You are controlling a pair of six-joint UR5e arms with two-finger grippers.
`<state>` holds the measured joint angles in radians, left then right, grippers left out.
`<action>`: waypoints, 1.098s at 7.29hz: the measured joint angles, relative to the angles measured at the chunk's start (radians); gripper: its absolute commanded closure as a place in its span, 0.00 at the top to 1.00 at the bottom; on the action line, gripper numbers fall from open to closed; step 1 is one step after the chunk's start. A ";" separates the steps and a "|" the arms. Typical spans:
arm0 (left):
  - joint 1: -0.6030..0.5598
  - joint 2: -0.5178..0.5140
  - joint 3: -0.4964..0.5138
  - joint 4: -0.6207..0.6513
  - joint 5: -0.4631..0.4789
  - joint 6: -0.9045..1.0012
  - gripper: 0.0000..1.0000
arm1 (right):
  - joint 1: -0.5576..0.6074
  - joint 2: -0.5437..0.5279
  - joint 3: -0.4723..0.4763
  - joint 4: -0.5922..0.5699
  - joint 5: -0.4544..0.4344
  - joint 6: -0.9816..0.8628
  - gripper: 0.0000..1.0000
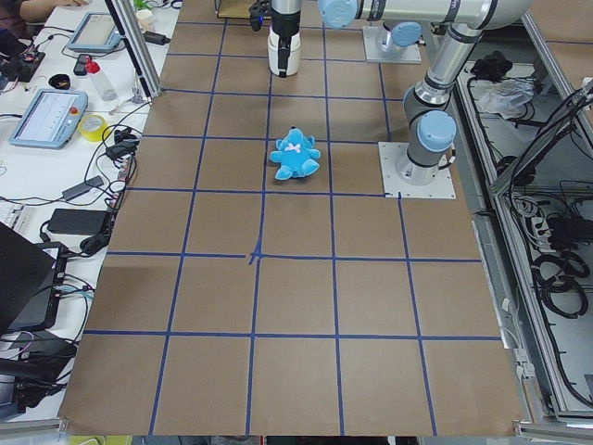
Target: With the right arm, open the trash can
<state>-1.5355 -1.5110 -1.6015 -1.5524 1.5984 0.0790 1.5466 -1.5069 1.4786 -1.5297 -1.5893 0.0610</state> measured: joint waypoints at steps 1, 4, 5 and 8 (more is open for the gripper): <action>0.000 0.000 0.000 0.000 0.000 0.000 1.00 | -0.015 -0.002 -0.022 0.037 -0.005 0.010 1.00; 0.000 0.000 0.000 0.000 0.000 0.000 1.00 | -0.001 -0.012 -0.042 0.079 0.000 0.084 1.00; 0.000 0.000 0.000 0.000 0.000 0.000 1.00 | 0.028 -0.011 -0.040 0.078 -0.004 0.104 1.00; 0.000 0.000 0.000 0.000 0.000 0.000 1.00 | 0.052 0.000 -0.035 0.068 -0.004 0.084 1.00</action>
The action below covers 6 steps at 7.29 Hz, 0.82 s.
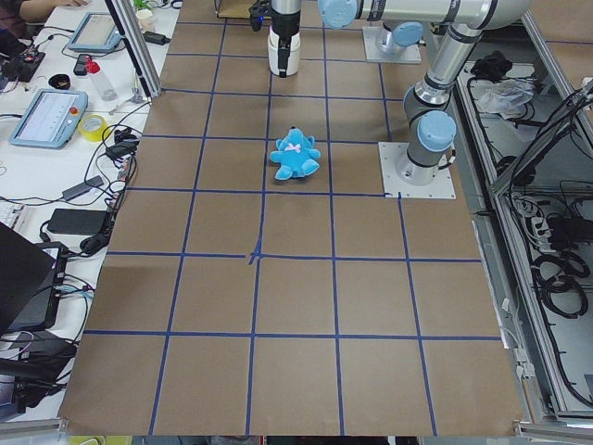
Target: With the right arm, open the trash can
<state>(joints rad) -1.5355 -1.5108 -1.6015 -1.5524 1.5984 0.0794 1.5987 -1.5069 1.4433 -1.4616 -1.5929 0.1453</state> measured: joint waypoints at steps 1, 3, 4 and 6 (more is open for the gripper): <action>0.000 0.000 0.000 0.000 0.000 0.000 1.00 | -0.010 0.002 0.000 -0.001 0.004 -0.038 1.00; 0.000 0.000 0.000 0.000 0.000 -0.001 1.00 | -0.026 0.002 0.000 0.004 0.007 -0.043 1.00; 0.000 0.000 0.000 0.000 0.000 0.000 1.00 | -0.031 0.002 0.000 0.005 0.005 -0.044 1.00; 0.000 0.000 0.000 0.000 0.000 -0.001 1.00 | -0.044 0.002 0.000 0.004 0.005 -0.053 1.00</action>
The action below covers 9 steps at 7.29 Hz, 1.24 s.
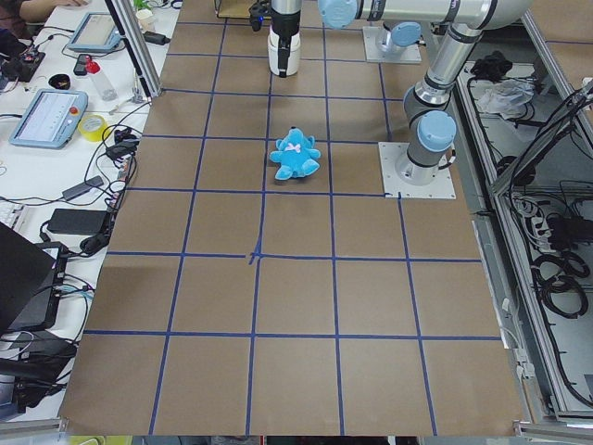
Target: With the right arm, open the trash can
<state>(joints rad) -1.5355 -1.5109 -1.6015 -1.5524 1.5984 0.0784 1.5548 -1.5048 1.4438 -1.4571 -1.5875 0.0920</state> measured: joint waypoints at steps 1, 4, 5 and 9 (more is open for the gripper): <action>0.000 0.000 0.000 0.000 0.000 0.000 1.00 | -0.005 0.000 0.001 0.000 0.002 -0.005 1.00; 0.000 0.000 0.000 0.000 0.000 0.000 1.00 | -0.008 0.000 0.001 0.000 0.005 -0.010 1.00; 0.000 0.000 0.000 0.000 0.000 0.000 1.00 | -0.008 0.000 0.001 0.000 0.005 -0.011 1.00; 0.000 0.000 0.000 0.000 0.000 0.000 1.00 | -0.008 0.000 0.003 0.000 0.012 -0.018 1.00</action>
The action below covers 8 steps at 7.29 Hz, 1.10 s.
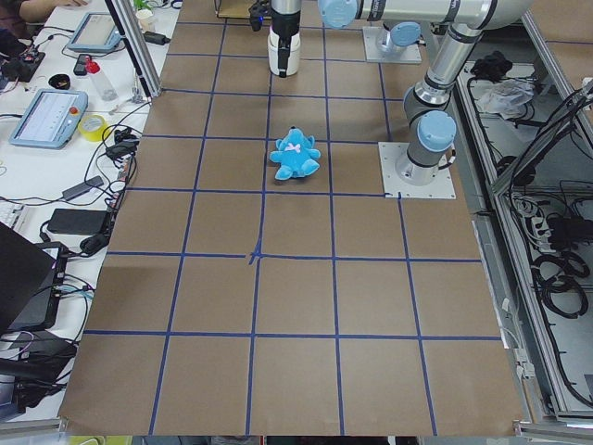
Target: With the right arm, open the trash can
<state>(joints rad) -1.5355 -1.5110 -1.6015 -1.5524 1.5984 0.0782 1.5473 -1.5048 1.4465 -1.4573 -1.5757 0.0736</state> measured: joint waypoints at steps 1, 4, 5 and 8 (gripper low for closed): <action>0.000 0.000 0.000 0.000 0.000 0.000 1.00 | 0.001 0.000 0.001 0.000 0.007 -0.016 1.00; 0.000 0.000 0.000 0.000 0.000 0.000 1.00 | 0.003 0.000 0.003 0.000 0.031 -0.037 1.00; 0.000 0.000 0.000 0.000 0.000 0.000 1.00 | 0.003 0.000 0.003 0.000 0.033 -0.038 1.00; 0.000 0.000 0.000 0.000 0.000 0.000 1.00 | 0.004 0.000 0.003 0.005 0.032 -0.039 1.00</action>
<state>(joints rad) -1.5355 -1.5110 -1.6015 -1.5524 1.5984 0.0782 1.5514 -1.5048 1.4496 -1.4523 -1.5436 0.0350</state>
